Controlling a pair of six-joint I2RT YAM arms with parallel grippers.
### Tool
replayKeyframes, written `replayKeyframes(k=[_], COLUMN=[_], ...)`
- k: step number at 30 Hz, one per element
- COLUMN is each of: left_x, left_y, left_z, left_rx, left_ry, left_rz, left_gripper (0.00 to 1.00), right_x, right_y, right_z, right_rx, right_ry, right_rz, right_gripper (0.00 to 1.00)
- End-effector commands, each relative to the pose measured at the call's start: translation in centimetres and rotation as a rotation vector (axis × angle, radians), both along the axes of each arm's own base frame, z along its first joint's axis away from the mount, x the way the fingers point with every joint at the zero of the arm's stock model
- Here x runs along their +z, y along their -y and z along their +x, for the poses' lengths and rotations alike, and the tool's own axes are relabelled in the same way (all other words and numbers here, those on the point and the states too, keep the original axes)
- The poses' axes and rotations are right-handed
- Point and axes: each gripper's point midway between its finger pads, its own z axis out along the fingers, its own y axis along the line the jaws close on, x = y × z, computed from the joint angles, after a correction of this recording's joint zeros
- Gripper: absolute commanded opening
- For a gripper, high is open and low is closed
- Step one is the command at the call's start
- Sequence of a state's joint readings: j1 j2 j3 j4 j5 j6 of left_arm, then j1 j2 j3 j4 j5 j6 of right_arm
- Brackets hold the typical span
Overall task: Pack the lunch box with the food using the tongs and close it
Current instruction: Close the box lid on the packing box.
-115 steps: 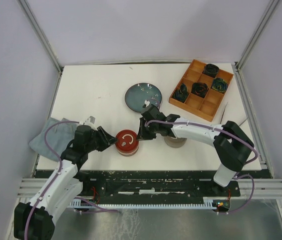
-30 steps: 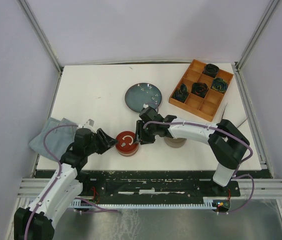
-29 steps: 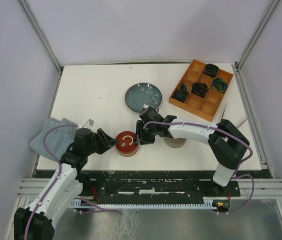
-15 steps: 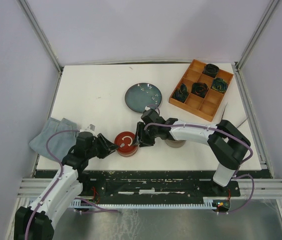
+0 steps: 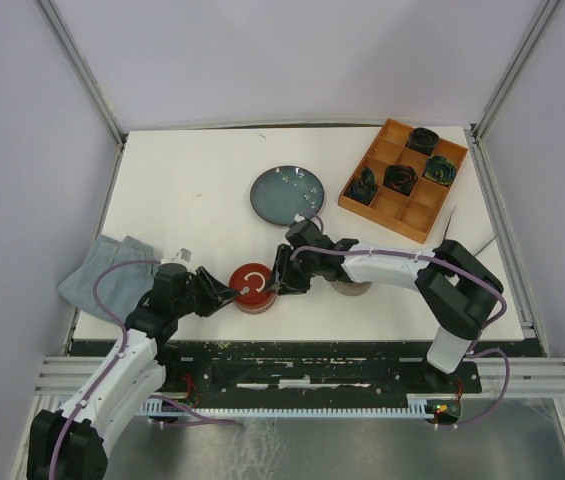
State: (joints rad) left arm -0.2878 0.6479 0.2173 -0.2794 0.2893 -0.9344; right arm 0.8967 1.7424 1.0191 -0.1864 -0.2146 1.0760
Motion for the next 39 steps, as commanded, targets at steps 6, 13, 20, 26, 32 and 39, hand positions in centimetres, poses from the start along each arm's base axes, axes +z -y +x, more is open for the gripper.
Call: replayKeyframes(k=[6, 13, 20, 26, 32, 39], left_x=[-1.6, -2.3, -2.8, -2.9, -1.4, -1.1], left_y=[0.0, 0.0, 0.2, 0.3, 0.7, 1.1], left_z=[-0.5, -0.8, -1.0, -0.9, -0.2, 0.1], left_rx=[0.011, 0.010, -0.007, -0.024, -0.050, -0.064], left_ry=[-0.023, -0.021, -0.033, -0.038, 0.003, 0.007], left_rz=[-0.007, -0.016, -0.018, -0.003, -0.009, -0.016], left_gripper=[0.42, 0.41, 0.33, 0.39, 0.51, 0.50], right_x=[-7.3, -7.2, -7.6, -7.2, -5.9, -6.7], right_y=[3.4, 1.2, 1.3, 1.7, 1.3, 2.6], right_z=[-1.8, -0.8, -0.7, -0.4, -0.1, -0.4], right_rx=[-0.087, -0.106, -0.126, -0.122, -0.093, -0.108], right_ry=[-0.072, -0.052, -0.059, -0.038, -0.030, -0.037], right_rz=[-0.069, 0.082, 0.084, 0.051, 0.031, -0.035], right_gripper=[0.55, 0.46, 0.29, 0.24, 0.58, 0.13])
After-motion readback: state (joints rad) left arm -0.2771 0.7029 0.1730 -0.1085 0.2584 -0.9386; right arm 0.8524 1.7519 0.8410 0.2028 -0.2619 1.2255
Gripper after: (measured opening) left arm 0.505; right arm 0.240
